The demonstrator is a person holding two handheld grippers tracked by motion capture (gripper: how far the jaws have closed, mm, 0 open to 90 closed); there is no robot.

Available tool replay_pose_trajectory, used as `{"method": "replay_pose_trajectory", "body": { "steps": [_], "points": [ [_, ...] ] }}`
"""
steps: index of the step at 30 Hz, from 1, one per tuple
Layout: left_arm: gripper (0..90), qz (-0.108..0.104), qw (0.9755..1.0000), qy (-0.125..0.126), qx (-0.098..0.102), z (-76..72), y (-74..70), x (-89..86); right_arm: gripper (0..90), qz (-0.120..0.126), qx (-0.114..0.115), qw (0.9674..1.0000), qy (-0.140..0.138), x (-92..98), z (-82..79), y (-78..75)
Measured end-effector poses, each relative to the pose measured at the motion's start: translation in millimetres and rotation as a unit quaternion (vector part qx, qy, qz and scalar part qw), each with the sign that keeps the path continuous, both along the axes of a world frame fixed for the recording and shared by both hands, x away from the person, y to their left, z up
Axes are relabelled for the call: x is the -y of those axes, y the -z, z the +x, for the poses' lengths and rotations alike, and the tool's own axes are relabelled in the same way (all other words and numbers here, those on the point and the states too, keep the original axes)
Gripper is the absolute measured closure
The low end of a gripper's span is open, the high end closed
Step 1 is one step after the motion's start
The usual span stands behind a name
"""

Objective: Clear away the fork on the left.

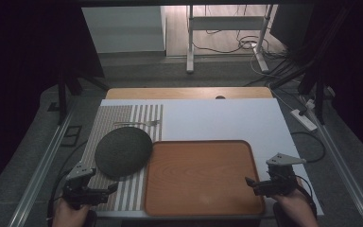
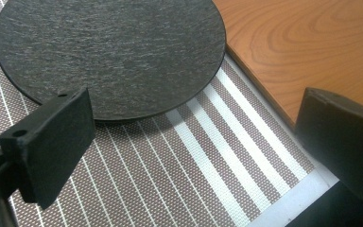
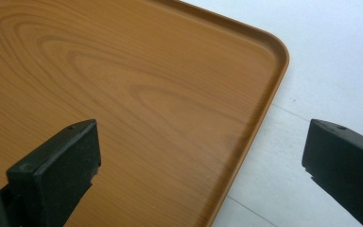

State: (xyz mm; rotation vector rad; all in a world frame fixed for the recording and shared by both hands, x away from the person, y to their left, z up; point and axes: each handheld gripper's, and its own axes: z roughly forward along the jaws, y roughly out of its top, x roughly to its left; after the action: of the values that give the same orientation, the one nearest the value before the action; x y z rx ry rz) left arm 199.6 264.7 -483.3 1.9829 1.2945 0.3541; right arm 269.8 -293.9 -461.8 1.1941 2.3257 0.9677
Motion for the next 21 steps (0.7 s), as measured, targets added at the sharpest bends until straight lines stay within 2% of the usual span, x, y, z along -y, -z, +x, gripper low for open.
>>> {"method": "replay_pose_trajectory", "body": {
  "steps": [4,13,21],
  "points": [
    [0.5,-0.001,1.0000,0.002,-0.001,0.5,-0.1,-0.2,0.0,0.007,-0.006,0.9999,-0.006,1.1,-0.1,0.0],
    [0.6,-0.001,1.0000,0.002,-0.004,1.7,0.4,0.0,0.0,-0.001,-0.005,1.0000,-0.006,-0.5,-0.8,0.2],
    [0.5,-0.006,0.9999,-0.002,-0.009,2.7,0.8,-1.3,0.0,-0.018,0.002,0.9998,-0.006,-3.9,-2.3,0.5]
  ]
}}
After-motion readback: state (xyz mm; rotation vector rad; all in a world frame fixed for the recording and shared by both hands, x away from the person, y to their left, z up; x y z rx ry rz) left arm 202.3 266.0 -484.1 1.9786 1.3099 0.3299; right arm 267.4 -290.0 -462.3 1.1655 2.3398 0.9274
